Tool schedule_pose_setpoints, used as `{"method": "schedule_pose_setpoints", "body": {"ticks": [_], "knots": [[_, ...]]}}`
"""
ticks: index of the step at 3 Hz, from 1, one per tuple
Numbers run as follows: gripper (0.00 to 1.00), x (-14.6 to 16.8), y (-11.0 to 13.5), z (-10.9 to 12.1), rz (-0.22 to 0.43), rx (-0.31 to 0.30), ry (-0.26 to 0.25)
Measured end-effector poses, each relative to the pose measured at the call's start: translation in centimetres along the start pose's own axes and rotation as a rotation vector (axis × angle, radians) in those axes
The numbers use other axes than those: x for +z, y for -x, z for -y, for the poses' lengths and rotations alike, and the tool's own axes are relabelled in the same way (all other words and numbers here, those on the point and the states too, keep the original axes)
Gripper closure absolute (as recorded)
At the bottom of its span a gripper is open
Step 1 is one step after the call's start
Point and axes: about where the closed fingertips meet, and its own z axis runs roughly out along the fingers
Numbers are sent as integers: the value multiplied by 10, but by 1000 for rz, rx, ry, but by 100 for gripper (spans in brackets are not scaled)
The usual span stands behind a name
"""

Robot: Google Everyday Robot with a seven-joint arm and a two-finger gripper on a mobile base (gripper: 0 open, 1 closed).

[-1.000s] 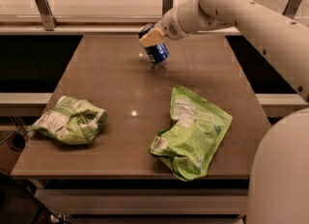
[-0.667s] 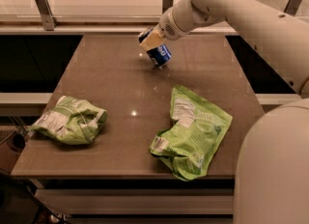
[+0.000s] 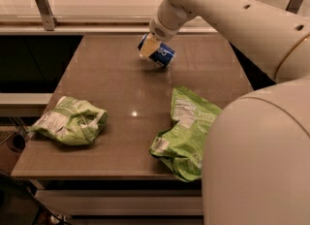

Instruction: Knock pepsi can over

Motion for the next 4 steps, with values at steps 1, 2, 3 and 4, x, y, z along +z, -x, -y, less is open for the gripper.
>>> {"method": "schedule_pose_setpoints", "body": {"ticks": [1, 2, 3, 4], "knots": [[100, 16, 12, -10, -34, -61, 15], [100, 35, 25, -28, 0, -90, 59], [100, 55, 35, -47, 64, -83, 113], [82, 64, 39, -55, 88, -72, 146]]}}
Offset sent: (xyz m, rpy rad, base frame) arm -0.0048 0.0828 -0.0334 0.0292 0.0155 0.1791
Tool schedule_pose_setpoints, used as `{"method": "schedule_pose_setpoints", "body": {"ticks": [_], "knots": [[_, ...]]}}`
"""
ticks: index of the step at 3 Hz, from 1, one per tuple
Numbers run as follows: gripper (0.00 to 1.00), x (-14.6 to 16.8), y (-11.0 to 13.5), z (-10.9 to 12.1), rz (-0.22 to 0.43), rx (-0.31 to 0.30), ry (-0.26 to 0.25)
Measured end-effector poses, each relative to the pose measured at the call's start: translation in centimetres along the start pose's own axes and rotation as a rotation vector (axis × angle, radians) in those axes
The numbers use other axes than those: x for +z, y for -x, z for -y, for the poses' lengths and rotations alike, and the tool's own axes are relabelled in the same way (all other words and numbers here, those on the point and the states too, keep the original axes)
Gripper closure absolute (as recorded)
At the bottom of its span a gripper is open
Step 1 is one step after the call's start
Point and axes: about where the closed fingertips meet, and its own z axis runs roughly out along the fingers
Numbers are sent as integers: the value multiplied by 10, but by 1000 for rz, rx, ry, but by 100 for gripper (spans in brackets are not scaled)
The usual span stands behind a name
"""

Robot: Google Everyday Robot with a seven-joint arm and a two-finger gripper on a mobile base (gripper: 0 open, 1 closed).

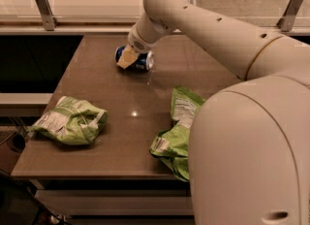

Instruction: Knock pepsi can over

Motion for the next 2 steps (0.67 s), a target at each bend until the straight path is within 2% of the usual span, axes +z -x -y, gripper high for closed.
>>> {"method": "schedule_pose_setpoints", "body": {"ticks": [2], "knots": [[35, 0, 2, -1, -2, -1, 4]]}}
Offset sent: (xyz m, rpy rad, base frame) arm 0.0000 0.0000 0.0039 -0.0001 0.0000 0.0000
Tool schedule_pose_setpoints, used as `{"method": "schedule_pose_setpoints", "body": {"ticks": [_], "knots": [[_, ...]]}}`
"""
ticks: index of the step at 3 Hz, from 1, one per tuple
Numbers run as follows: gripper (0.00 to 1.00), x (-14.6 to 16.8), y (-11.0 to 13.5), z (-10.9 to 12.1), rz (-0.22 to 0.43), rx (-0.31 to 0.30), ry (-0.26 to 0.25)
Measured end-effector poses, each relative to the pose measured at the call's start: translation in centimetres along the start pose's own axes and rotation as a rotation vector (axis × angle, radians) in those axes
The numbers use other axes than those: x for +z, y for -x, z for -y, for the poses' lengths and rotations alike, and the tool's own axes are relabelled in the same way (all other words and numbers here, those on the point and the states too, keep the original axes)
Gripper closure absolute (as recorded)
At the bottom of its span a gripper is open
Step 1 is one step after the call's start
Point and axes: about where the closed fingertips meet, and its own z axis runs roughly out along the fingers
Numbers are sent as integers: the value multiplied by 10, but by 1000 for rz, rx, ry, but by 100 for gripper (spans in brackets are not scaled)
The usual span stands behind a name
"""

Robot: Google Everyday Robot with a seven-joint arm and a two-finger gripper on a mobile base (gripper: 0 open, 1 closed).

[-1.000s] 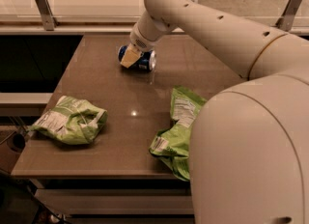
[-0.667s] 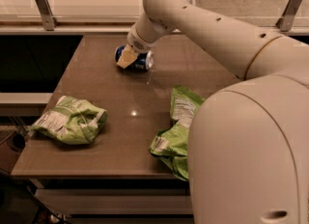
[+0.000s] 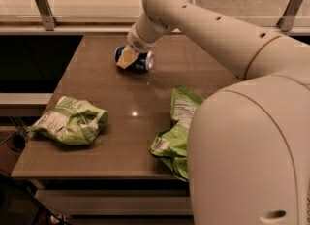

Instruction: Knock pepsi can over

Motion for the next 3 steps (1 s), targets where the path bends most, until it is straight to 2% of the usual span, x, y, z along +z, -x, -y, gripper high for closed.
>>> {"method": "schedule_pose_setpoints", "body": {"ticks": [1, 2, 3], "knots": [[12, 0, 0, 0, 0, 0, 0], [0, 0, 0, 0, 0, 0, 0], [0, 0, 0, 0, 0, 0, 1]]}}
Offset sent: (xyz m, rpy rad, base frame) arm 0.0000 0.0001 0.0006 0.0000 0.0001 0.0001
